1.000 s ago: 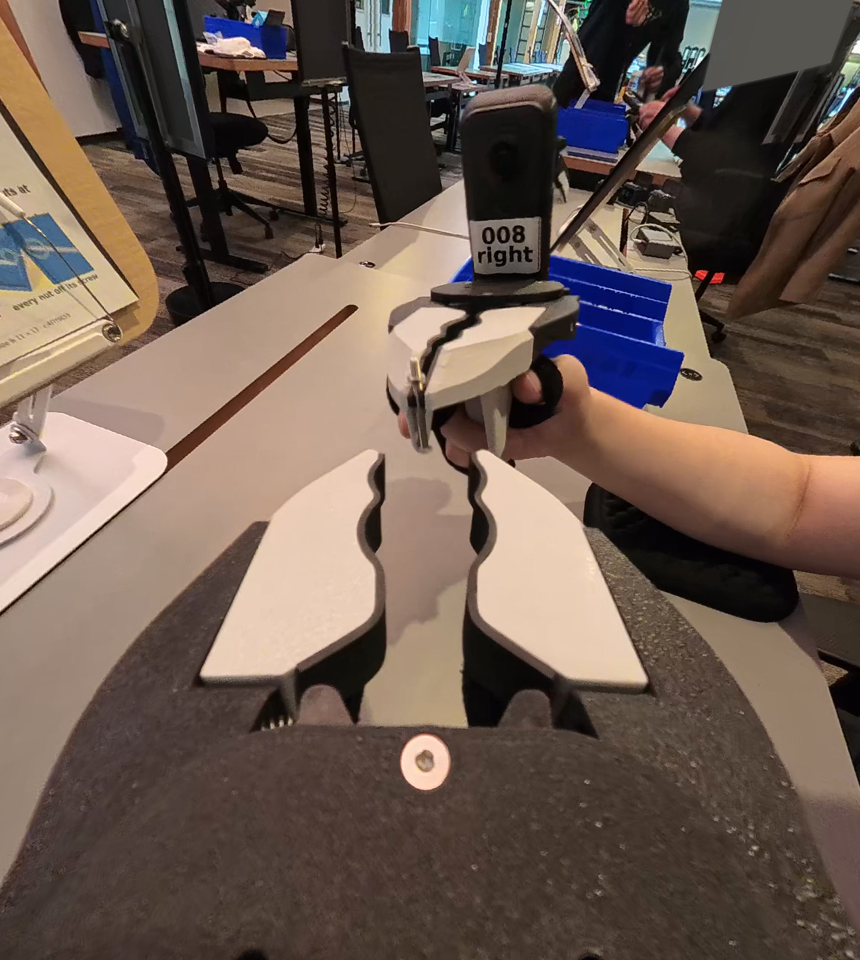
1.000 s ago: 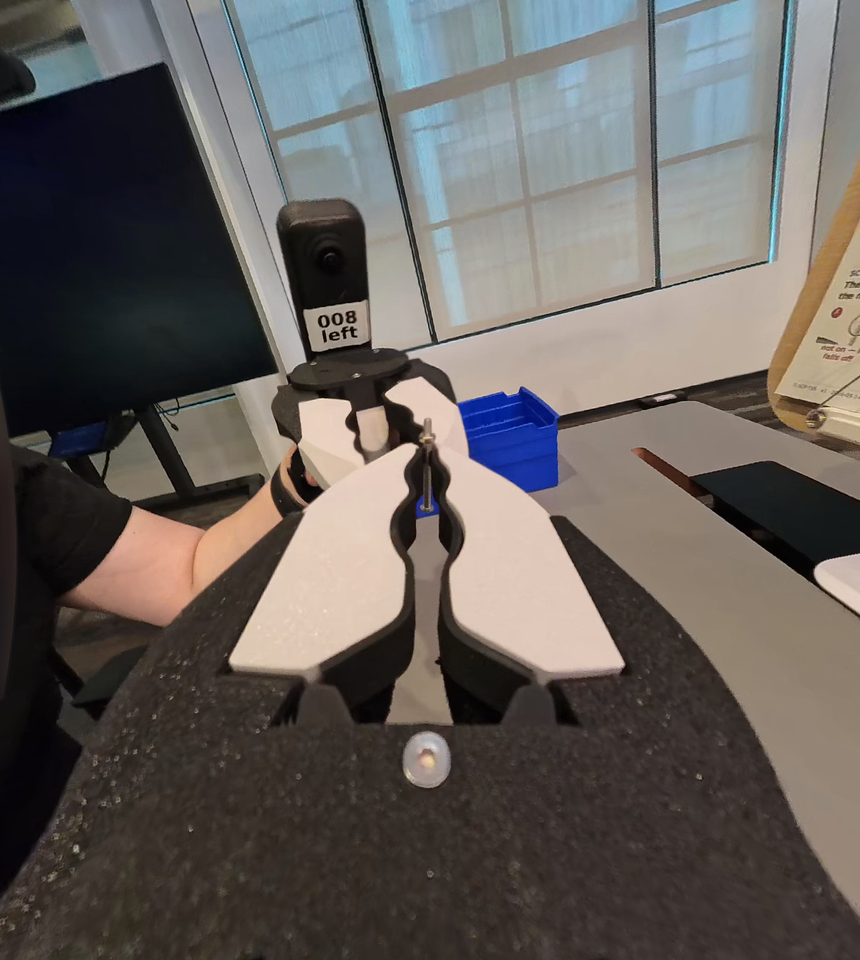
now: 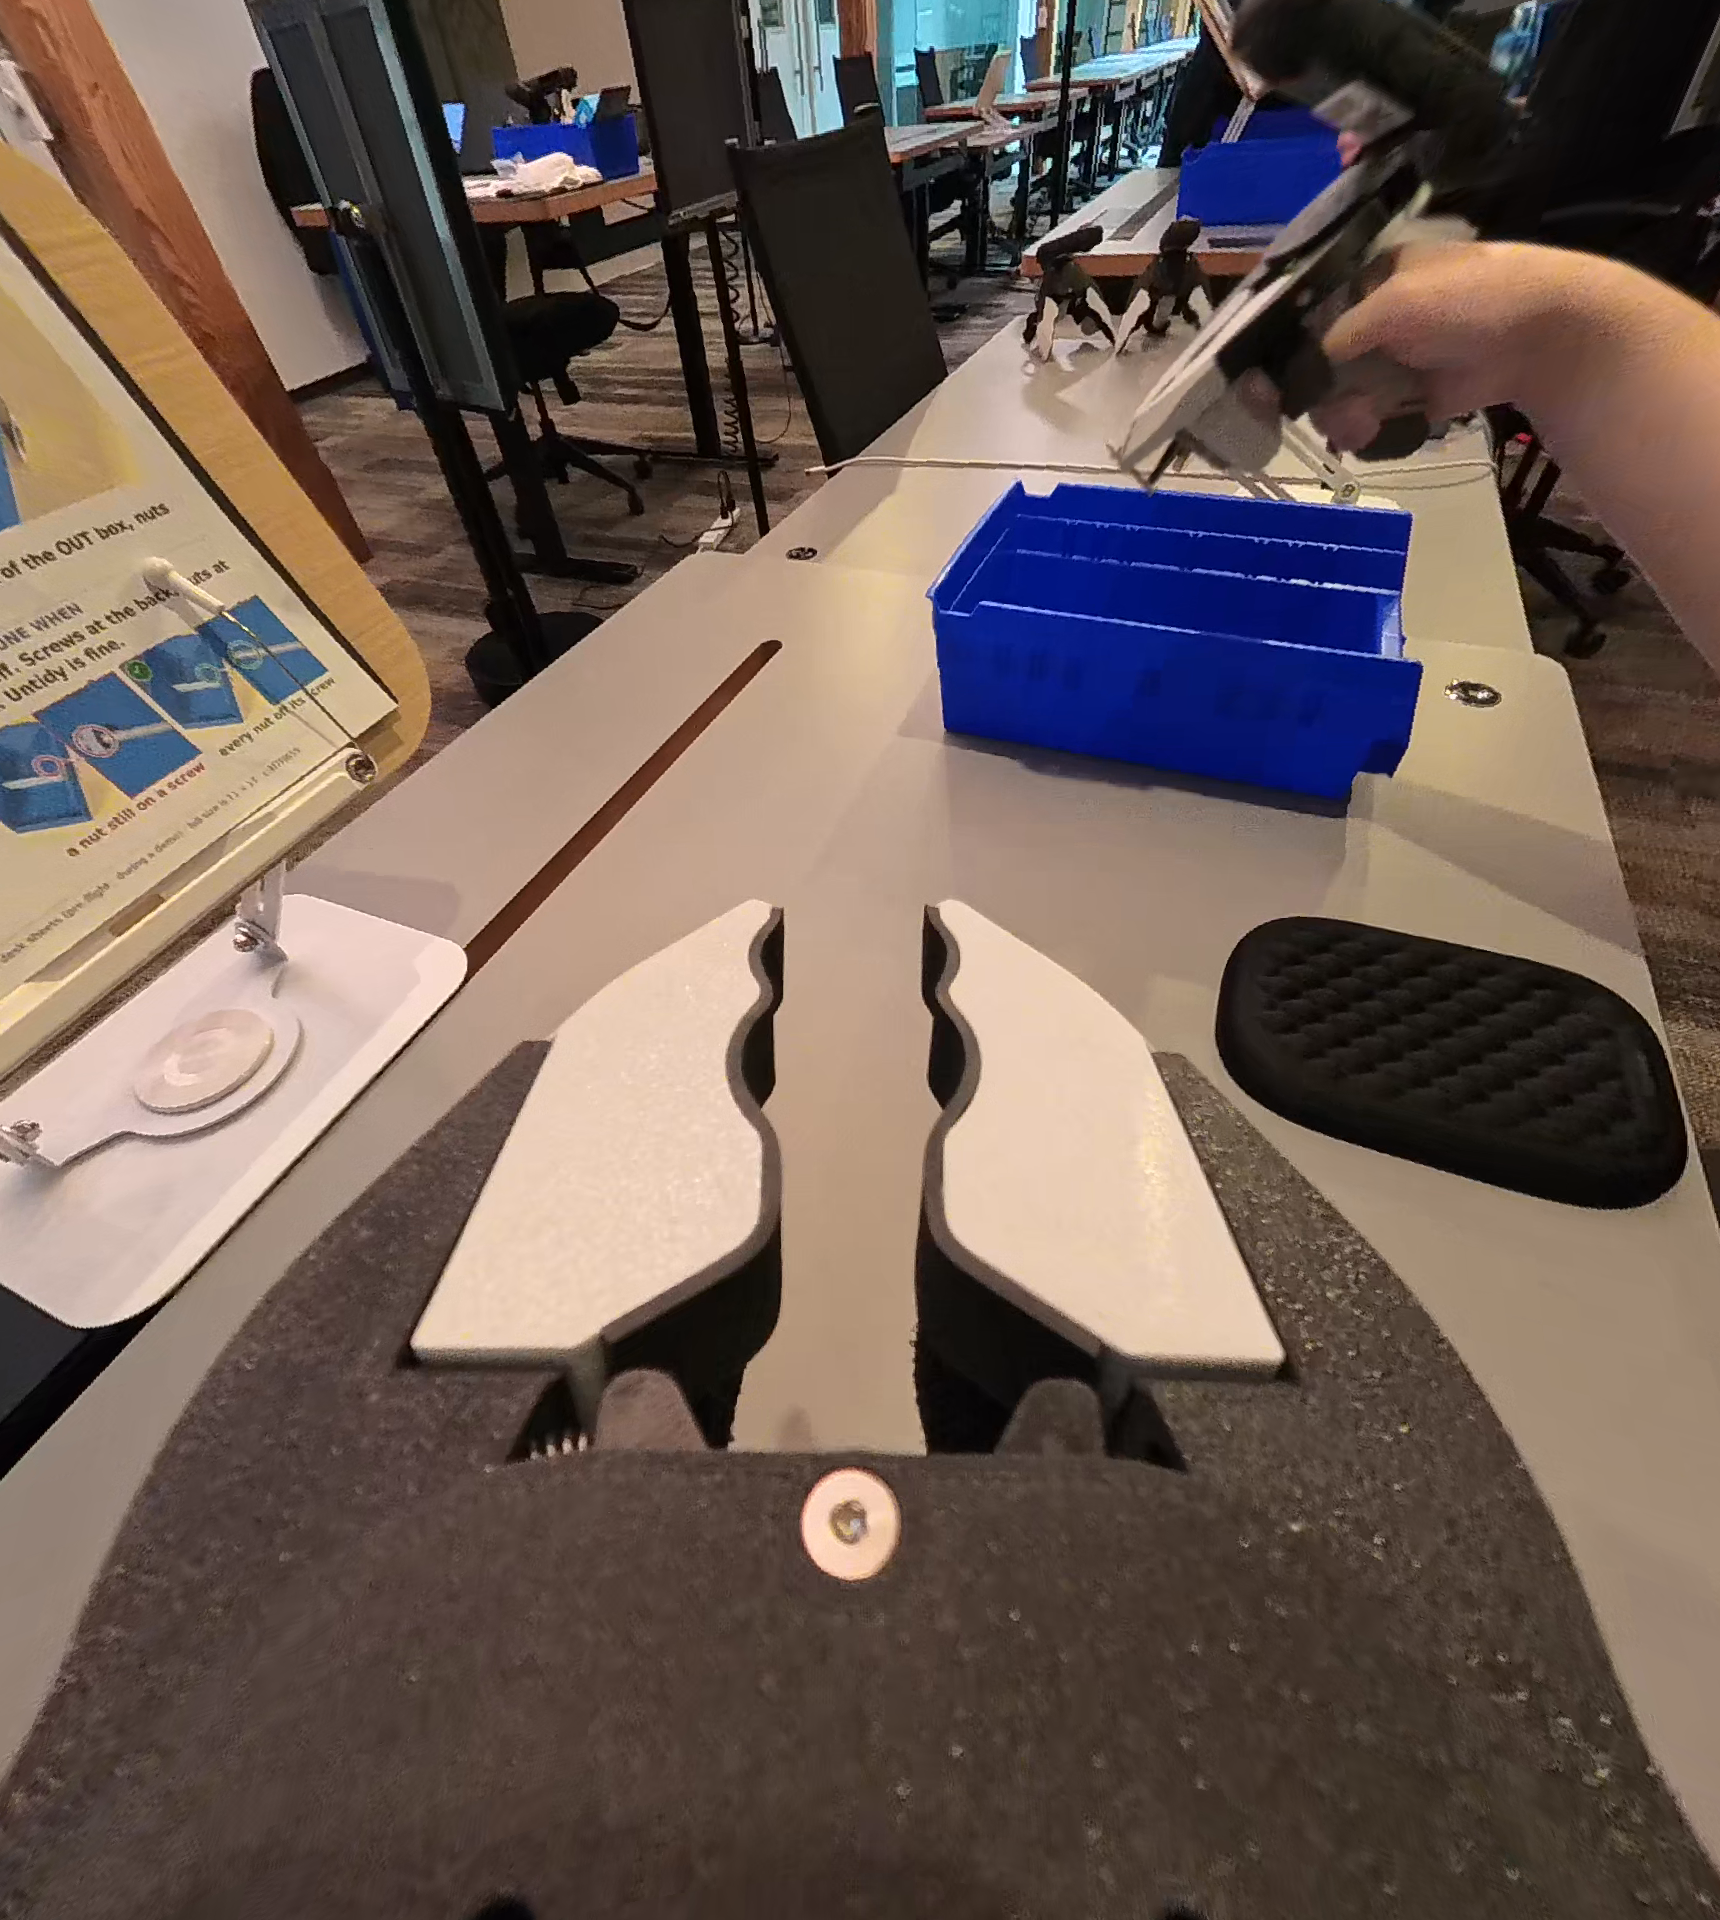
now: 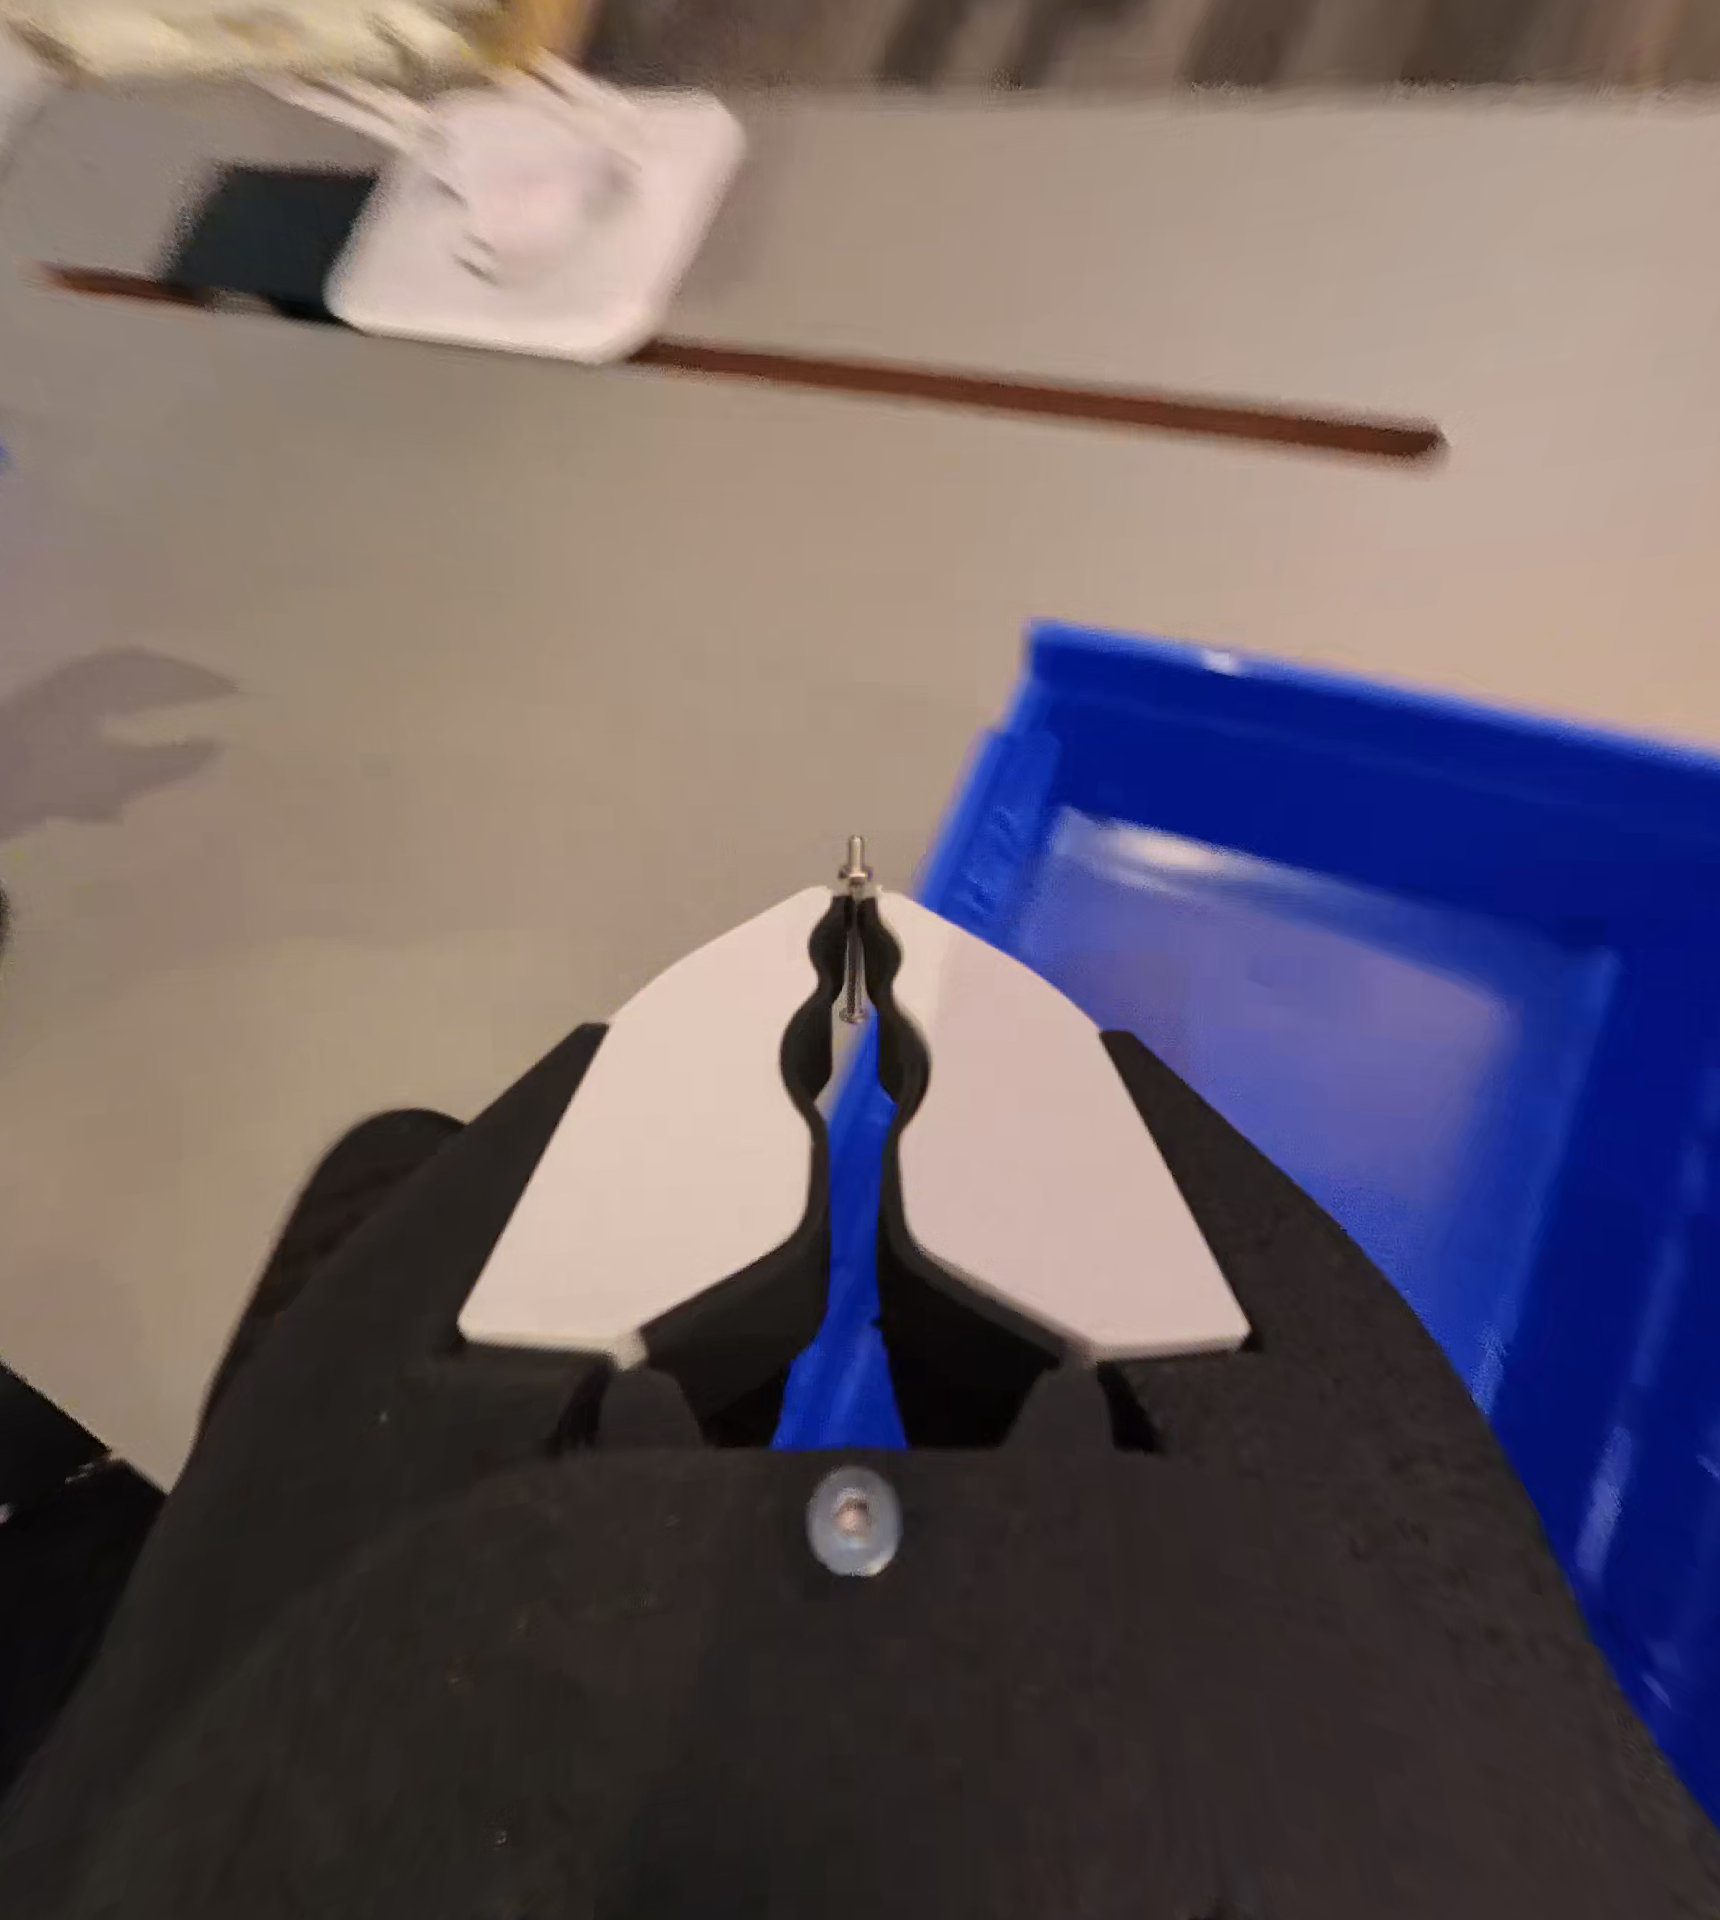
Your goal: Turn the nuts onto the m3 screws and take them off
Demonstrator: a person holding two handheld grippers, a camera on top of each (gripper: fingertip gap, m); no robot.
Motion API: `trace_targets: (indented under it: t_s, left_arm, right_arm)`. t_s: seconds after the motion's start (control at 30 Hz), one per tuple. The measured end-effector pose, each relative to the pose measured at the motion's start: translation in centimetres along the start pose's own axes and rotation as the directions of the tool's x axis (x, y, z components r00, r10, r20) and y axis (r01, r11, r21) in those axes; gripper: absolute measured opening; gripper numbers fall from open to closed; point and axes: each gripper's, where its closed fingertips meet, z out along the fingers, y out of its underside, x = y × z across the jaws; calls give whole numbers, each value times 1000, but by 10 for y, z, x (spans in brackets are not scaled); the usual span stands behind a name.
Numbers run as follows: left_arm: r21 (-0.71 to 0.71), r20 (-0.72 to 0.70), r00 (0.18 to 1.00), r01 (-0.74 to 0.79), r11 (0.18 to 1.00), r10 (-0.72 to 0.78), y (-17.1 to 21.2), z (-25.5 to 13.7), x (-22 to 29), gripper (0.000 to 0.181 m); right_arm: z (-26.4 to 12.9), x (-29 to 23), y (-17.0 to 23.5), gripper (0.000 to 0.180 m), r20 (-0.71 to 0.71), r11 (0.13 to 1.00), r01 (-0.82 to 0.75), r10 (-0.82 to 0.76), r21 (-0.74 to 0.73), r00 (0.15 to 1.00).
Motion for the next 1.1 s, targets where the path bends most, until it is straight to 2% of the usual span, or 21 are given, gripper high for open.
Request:
trace_targets:
  t_s: [0.07,0.17,0.3,0.5,0.77,1.1]
  left_arm:
    - [-16,-9,1000,-3,1000,3,2,4,3,25]
    - [-41,-10,1000,-8,999,8,6,9,6,25]
    - [-60,-20,1000,2,998,-4,9,14,11,25]
    - [-20,7,1000,9,1000,-9,-6,5,14,24]
    - [-11,59,998,-15,1000,15,-14,-2,13,23]
    - [-10,50,999,-22,1000,22,-15,-3,18,23]
  right_arm:
    - [11,34,22,2,-89,993,-51,41,-111,995]
    - [37,60,47,2,-146,961,-113,77,-253,986]
    - [69,83,66,2,-242,900,-144,44,-412,969]
    - [96,99,83,2,-306,820,-193,22,-540,952]
    - [115,102,87,3,-265,825,-208,74,-525,961]
    - [120,104,90,3,-264,849,-184,55,-495,963]
